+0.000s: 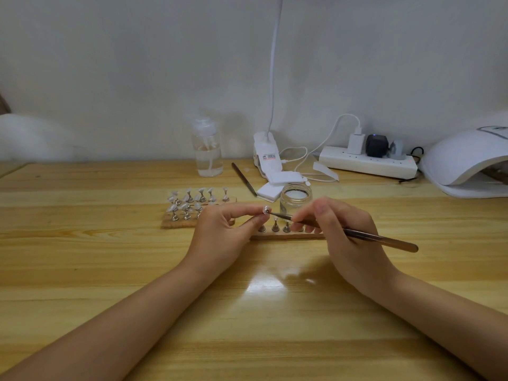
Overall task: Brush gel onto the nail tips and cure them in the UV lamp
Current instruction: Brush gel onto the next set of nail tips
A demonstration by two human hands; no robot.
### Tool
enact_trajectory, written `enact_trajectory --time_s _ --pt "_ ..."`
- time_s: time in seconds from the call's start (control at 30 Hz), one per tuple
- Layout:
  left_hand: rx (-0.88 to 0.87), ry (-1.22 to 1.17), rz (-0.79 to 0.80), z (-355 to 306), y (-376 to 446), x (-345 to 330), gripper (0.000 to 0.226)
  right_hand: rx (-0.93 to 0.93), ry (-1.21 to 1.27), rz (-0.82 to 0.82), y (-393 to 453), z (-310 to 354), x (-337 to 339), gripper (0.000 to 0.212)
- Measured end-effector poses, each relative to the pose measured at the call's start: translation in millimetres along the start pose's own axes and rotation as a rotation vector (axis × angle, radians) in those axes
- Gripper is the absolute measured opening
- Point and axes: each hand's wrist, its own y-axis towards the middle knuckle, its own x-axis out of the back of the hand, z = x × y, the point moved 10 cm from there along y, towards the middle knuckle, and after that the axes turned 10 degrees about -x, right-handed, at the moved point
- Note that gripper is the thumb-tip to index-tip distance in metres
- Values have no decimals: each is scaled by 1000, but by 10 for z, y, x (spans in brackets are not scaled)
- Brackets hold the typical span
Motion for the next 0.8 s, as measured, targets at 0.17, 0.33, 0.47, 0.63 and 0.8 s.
enact_trajectory --time_s 0.17,0.33,0.47,0.63,0.8 --pt "16 0 -3 0 -5 4 21 -12 71 -12 -4 -19 36 34" --pt "-26 28 -2 -55 5 10 26 -5 -36 -37 13 1 39 31" --pt "-29 33 -3 -70 7 8 22 33 -68 1 3 51 -13 29" --pt "-20 29 -7 -78 7 16 24 40 5 -6 -11 44 22 36" --pt "-32 42 -15 -92 1 19 28 33 -71 -73 0 58 71 29"
